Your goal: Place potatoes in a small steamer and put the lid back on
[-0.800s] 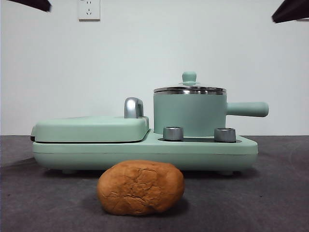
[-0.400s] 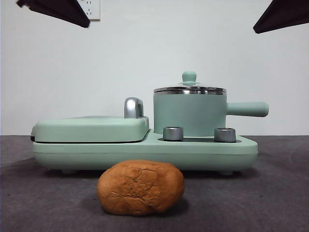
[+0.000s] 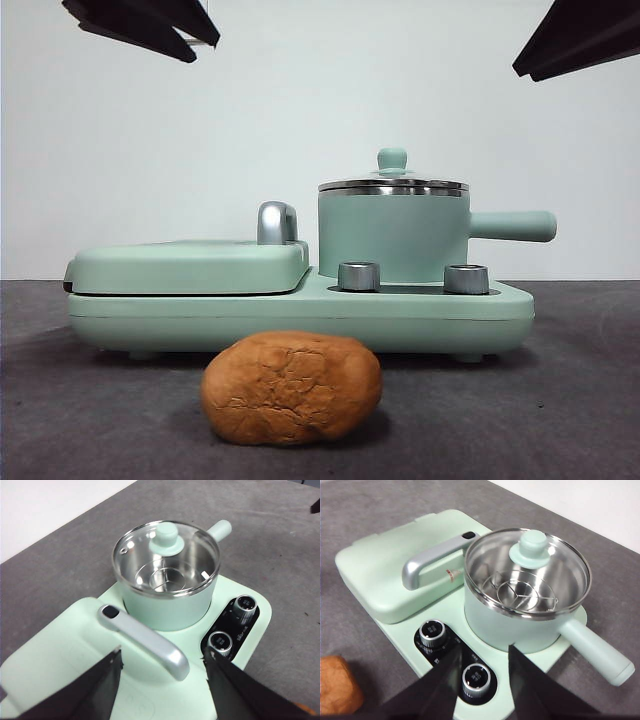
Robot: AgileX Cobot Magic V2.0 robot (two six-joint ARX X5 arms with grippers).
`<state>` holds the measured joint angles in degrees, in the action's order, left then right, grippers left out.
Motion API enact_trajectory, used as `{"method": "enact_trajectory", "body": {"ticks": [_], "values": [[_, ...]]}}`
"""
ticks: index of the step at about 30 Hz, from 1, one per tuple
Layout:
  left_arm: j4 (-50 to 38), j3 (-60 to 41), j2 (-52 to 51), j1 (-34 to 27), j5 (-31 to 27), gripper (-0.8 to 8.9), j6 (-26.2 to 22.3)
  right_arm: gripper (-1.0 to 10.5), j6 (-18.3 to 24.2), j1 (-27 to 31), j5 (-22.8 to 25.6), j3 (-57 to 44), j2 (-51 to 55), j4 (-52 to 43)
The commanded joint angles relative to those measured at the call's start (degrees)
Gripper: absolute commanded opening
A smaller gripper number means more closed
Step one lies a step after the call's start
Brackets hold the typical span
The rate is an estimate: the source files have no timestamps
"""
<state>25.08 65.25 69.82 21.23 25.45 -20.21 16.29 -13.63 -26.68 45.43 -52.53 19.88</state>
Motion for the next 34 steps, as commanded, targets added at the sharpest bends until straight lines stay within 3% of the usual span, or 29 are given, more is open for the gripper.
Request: {"method": "enact_trajectory", "body": {"ticks": [1,9,23,34], "values": [[-2.3,1.3,1.0,1.0,0.2,2.68,-0.8,1.6,0.5,-0.9,1.5,1.2,-0.6,0.9],[-13.4,1.3,5.2,4.0,0.1,2.68,-0.7,1.8,0.7,-1.4,4.7,1.2,-0.6,3.4],[-34.6,2.2,20.5,9.5,-3.4,2.68,5.6,1.8,0.7,-1.3,6.0,1.2,-0.5,2.3],[-34.9,15.9,33.4,11.1,-3.5,2.69,11.5,1.8,0.2,-1.3,6.0,1.2,-0.5,2.3]]}}
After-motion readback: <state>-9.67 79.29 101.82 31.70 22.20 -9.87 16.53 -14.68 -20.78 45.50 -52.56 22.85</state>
